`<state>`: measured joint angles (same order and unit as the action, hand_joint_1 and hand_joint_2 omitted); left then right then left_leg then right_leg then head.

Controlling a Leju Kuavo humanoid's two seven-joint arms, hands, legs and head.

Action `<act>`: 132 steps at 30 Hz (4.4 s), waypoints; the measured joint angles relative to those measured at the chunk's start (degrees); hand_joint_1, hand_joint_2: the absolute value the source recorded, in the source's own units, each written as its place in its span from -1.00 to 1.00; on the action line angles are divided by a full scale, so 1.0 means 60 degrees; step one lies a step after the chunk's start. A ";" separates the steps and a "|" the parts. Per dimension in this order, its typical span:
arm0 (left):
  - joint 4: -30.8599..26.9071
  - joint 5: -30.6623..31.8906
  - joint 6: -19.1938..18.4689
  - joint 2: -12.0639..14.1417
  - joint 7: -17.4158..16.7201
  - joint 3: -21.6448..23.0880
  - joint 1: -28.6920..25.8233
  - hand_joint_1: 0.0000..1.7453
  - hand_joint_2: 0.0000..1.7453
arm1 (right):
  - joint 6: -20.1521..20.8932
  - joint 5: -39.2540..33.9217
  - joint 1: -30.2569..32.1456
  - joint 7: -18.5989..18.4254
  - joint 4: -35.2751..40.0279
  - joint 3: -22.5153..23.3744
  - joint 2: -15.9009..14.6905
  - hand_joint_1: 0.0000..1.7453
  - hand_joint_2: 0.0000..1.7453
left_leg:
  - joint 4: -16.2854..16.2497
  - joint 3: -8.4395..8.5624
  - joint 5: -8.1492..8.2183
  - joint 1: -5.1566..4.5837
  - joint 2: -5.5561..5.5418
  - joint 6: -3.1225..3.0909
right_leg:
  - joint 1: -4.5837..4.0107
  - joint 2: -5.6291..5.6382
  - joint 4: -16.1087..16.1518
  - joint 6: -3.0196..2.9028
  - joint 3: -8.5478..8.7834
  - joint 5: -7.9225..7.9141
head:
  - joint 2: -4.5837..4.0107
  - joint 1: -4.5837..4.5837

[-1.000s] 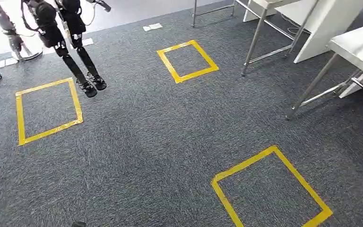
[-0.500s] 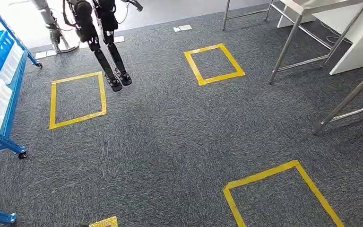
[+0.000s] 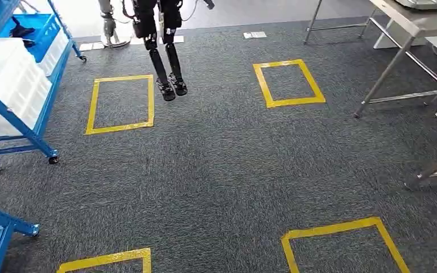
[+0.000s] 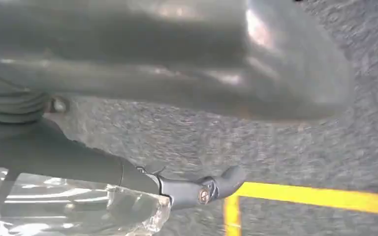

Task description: Take the parts from the cabinet and place them on the table.

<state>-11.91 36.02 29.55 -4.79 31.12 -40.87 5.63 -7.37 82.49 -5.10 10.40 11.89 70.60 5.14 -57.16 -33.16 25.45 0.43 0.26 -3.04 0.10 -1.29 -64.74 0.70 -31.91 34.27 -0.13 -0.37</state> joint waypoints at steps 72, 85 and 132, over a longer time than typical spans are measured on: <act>0.0033 0.0514 -0.0117 -0.0142 -0.0248 0.0244 -0.0070 -1.00 -1.00 | -0.0026 -0.0062 0.0101 0.0164 -0.0025 -0.0004 -0.0058 -1.00 -1.00 | -0.0172 -0.0083 0.0009 -0.0041 -0.1166 0.0288 | 0.0117 0.0552 0.1107 0.0155 0.0378 -0.0780 | 0.0000 -0.0058; 0.0044 0.0608 -0.0113 -0.0135 -0.0357 0.0291 0.0027 -1.00 -1.00 | -0.0040 -0.0087 0.0134 0.0160 -0.0025 0.0000 -0.0040 -1.00 -1.00 | -0.0300 -0.0032 0.0230 -0.0132 0.0632 0.0327 | -0.0031 -0.0663 0.1149 -0.0154 0.0431 -0.0756 | 0.0000 -0.0153; 0.0047 0.0827 -0.0138 -0.0222 -0.0536 0.0324 0.0071 -1.00 -1.00 | -0.0160 -0.0124 0.0136 0.0015 -0.0036 0.0000 -0.0051 -1.00 -1.00 | -0.0171 0.0063 0.0134 -0.0060 -0.1113 0.0200 | 0.0192 0.0585 0.1143 0.0285 0.0167 -0.0933 | 0.0000 -0.0051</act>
<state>-11.63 40.98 28.72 -6.12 27.91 -38.93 6.05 -8.33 81.74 -4.28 10.49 11.67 70.60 4.83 -58.19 -32.79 26.25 0.07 -6.42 -1.84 1.25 2.22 -57.89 2.41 -30.91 28.67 -0.13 -0.68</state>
